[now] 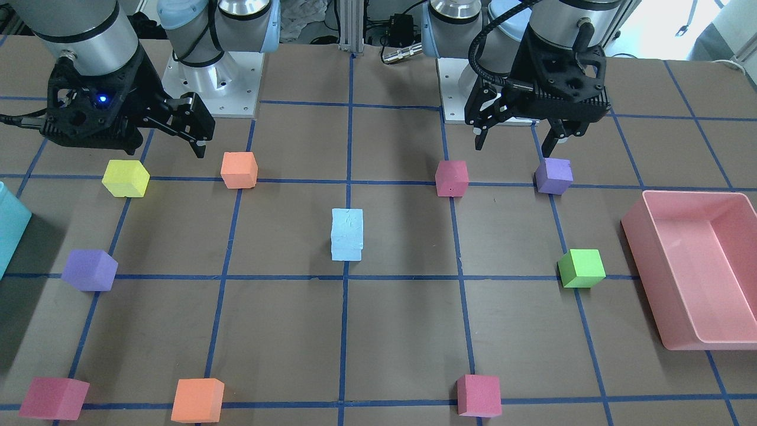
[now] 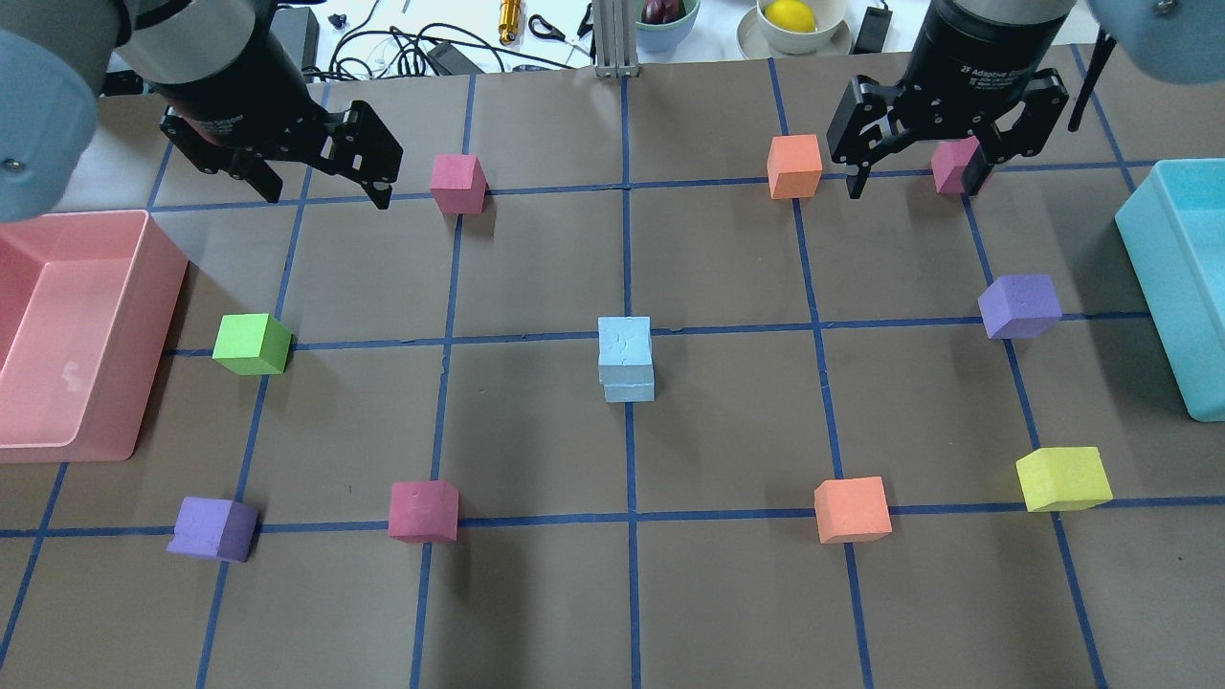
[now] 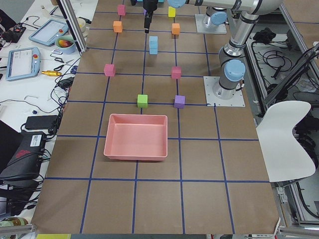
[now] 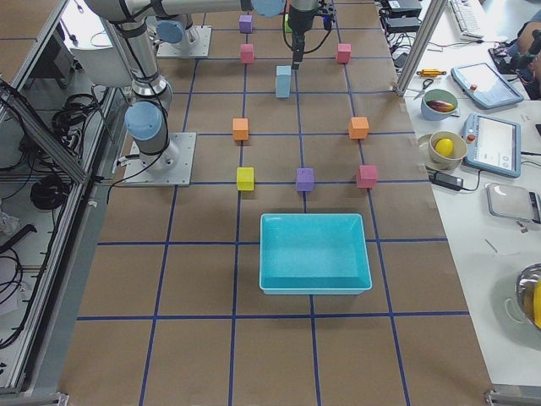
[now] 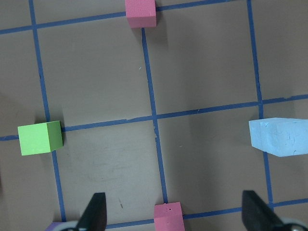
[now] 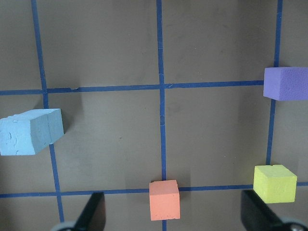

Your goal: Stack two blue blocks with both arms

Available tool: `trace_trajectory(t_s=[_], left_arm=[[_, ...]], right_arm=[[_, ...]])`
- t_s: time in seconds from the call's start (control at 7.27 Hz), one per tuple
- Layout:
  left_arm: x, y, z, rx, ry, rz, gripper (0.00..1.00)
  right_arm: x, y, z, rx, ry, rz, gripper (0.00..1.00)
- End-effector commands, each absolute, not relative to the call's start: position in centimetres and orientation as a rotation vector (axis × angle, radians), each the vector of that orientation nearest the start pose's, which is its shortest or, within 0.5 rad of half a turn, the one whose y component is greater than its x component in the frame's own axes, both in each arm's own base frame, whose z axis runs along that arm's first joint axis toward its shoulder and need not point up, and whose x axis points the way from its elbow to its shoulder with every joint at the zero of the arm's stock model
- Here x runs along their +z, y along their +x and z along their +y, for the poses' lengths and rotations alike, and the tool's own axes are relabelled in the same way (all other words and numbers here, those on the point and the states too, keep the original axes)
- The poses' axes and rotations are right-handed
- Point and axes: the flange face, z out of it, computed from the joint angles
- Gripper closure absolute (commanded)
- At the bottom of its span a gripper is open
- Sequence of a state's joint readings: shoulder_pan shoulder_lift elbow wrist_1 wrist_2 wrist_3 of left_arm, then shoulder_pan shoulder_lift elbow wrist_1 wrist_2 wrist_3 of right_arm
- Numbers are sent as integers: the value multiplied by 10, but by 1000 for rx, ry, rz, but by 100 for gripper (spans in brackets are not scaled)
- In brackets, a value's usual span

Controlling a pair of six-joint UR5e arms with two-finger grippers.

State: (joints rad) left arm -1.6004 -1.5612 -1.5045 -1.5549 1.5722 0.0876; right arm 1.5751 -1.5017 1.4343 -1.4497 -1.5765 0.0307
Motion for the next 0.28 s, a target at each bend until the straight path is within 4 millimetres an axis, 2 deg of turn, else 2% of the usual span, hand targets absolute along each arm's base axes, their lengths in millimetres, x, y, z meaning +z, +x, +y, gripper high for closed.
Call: trace_trajectory(t_s=[0.0, 0.14], left_arm=[[530, -146, -489, -65, 178, 3133, 0], [529, -145, -487, -43, 176, 3134, 0]], right_arm=[[508, 135, -514, 87, 43, 3147, 0], [508, 135, -514, 89, 46, 3147, 0]])
